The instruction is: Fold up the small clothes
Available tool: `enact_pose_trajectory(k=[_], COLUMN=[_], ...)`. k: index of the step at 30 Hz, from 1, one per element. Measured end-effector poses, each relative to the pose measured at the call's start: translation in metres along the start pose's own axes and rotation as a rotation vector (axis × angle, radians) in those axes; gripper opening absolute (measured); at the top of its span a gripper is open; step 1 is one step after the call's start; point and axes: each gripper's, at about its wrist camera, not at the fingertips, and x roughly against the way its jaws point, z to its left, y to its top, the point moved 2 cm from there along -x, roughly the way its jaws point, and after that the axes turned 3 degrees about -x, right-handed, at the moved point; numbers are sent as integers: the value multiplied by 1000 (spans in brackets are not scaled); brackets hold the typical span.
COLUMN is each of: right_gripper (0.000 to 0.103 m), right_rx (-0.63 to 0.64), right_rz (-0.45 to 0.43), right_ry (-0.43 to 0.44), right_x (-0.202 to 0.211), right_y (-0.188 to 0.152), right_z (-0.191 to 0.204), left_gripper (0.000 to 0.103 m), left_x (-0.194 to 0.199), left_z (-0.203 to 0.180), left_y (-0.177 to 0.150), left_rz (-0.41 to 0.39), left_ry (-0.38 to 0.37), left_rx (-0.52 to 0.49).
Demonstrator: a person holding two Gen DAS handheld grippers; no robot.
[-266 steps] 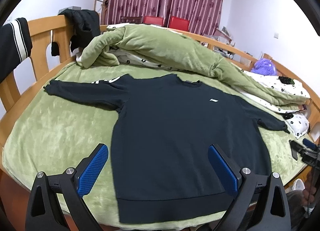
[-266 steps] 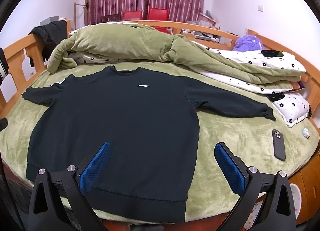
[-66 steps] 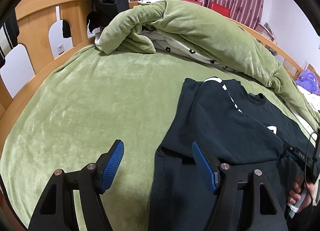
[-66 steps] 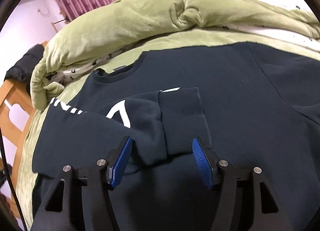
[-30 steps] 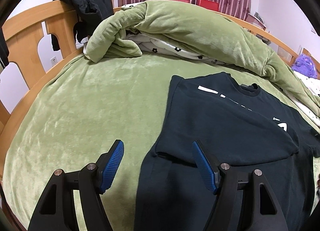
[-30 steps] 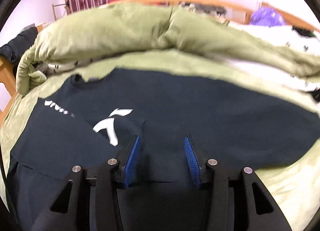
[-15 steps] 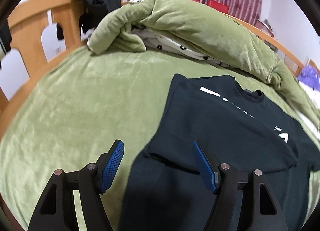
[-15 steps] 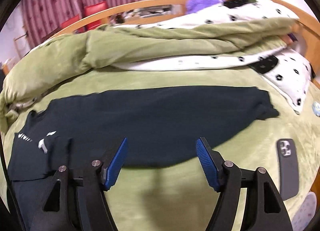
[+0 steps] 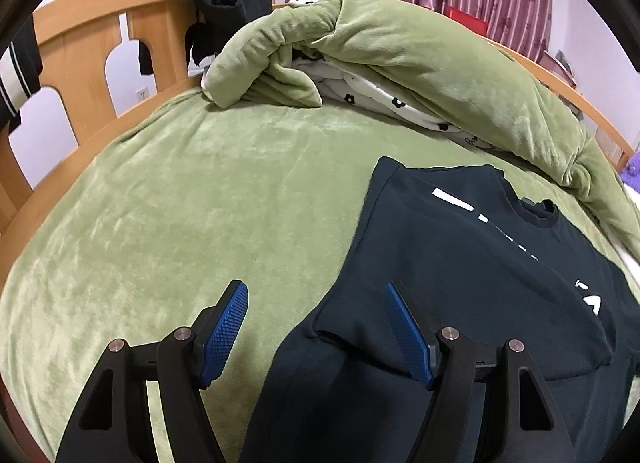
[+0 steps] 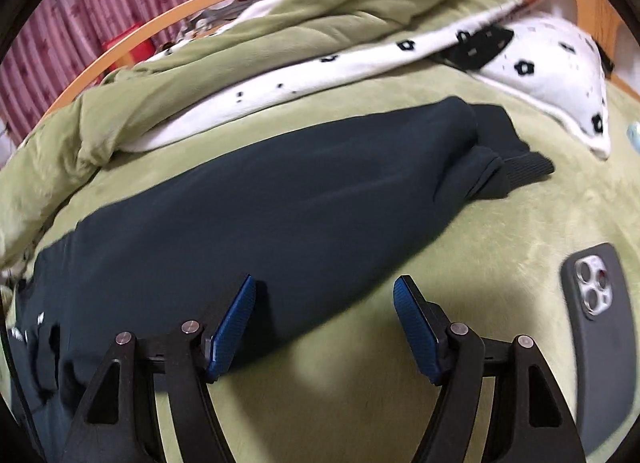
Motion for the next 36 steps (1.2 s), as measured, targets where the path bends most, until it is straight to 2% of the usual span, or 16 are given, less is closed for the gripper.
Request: enact_pose_trajectory(k=[2, 3, 5, 6, 7, 11, 14, 17, 22, 25, 29, 33, 36], right_gripper=[70, 67, 47, 22, 11, 8, 8, 8, 7, 7, 7, 7, 7], right_rx=[-11, -8, 13, 22, 35, 97, 165, 209, 304, 382, 463, 533, 573], right_rz=[-10, -19, -35, -38, -42, -128, -217, -272, -337, -347, -314, -244, -164], right_ry=[-8, -20, -51, -53, -54, -54, -25, 32, 175, 256, 364, 418, 422], right_x=[-8, -12, -16, -17, -16, 16, 64, 105, 176, 207, 225, 208, 179], right_y=[7, 10, 16, 18, 19, 26, 34, 38, 25, -4, -56, -118, -167], right_z=[-2, -2, 2, 3, 6, 25, 60, 97, 191, 262, 347, 414, 443], left_gripper=[69, 69, 69, 69, 69, 69, 69, 69, 69, 69, 69, 69, 69], left_x=[0, 0, 0, 0, 1, 13, 25, 36, 40, 42, 45, 45, 46], left_z=[-2, -1, -5, -6, -8, -13, -12, -6, 10, 22, 37, 50, 57], left_y=[0, 1, 0, 0, 1, 1, 2, 3, 5, 6, 4, 0, -1], left_rz=[-3, -6, -15, -16, -17, -39, -74, -93, -76, -65, -62, -48, -40], left_ry=[4, 12, 21, 22, 18, -7, -26, -56, -102, -133, -148, -152, -156], left_rx=[-8, -20, -37, -42, -47, -63, -67, -60, -13, 27, 49, 74, 79])
